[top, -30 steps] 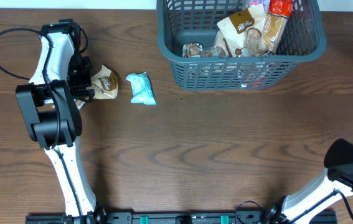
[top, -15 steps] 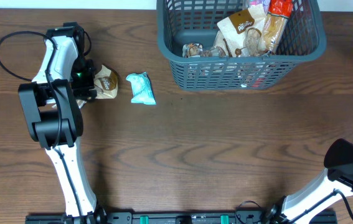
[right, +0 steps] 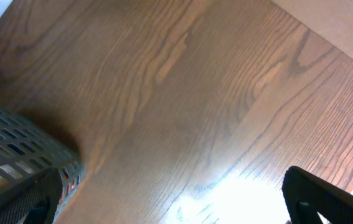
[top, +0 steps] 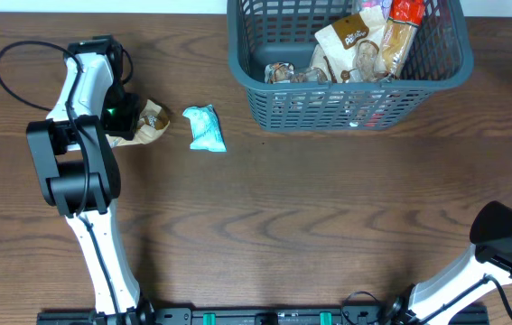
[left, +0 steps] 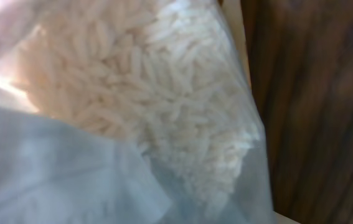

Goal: Pack container
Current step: 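Grasp the brown PanTree wrapper with the left gripper, then lift the wrapper into the basket and release it, then move the left gripper down to the teal wrapped packet, then grasp the teal packet with the left gripper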

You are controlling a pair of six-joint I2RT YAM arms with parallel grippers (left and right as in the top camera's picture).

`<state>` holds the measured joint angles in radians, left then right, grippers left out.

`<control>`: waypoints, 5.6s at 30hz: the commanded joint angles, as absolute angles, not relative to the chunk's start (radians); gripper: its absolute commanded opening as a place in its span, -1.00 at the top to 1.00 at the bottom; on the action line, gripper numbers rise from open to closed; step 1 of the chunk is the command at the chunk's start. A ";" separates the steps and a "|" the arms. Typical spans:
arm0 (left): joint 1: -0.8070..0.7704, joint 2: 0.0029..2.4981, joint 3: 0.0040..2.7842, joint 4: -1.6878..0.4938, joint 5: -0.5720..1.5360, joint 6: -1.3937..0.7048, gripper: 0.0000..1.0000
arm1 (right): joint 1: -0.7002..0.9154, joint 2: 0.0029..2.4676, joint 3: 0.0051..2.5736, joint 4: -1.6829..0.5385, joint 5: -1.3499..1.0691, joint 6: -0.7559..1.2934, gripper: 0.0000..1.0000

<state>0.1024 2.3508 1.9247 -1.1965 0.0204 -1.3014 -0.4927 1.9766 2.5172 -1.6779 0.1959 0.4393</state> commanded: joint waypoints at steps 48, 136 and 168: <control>-0.579 2.086 2.056 -0.320 -0.064 -0.794 0.72 | -0.507 1.975 2.514 -1.676 0.210 0.429 -0.99; -0.286 1.828 1.418 -0.768 -0.060 -0.492 -0.97 | -0.507 1.975 2.514 -1.676 0.210 0.429 -0.99; -0.366 2.019 1.420 -0.646 -0.123 -0.641 -0.97 | -0.507 1.975 2.514 -1.676 0.210 0.429 -0.99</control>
<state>-0.3637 1.9766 1.4212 -0.6460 -0.1322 -0.6506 -0.4927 1.9766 2.5172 -1.6779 0.1986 0.4393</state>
